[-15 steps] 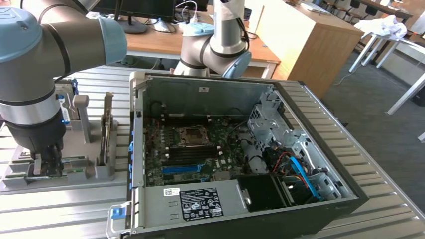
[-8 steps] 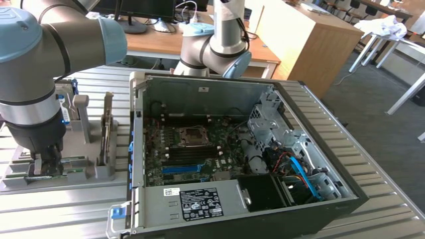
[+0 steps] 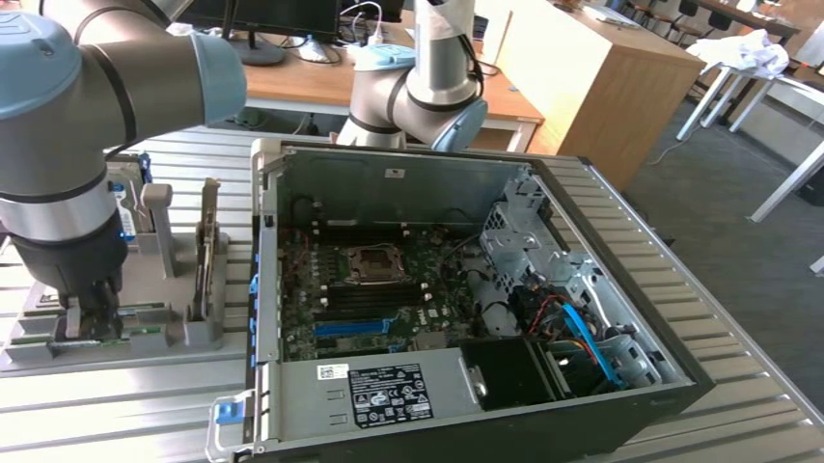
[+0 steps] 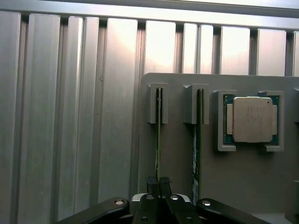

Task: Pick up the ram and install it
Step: 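Pick up the ram and move it above insertion slot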

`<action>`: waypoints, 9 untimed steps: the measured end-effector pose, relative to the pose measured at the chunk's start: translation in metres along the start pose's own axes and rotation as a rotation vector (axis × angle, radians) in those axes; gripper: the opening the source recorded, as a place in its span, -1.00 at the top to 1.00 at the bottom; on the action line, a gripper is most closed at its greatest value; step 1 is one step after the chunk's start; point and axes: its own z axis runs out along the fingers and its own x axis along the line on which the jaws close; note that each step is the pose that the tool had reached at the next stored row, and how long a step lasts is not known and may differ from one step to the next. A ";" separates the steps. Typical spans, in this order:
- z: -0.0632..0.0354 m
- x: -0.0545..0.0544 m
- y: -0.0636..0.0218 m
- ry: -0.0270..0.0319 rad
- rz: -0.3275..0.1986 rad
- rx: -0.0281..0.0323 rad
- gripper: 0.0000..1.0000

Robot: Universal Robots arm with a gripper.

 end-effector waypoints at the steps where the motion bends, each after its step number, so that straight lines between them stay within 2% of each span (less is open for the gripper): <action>1: -0.0008 0.000 0.0000 0.0000 0.000 -0.0001 0.77; 9: -0.0076 0.000 0.0002 0.0000 0.000 0.0000 0.77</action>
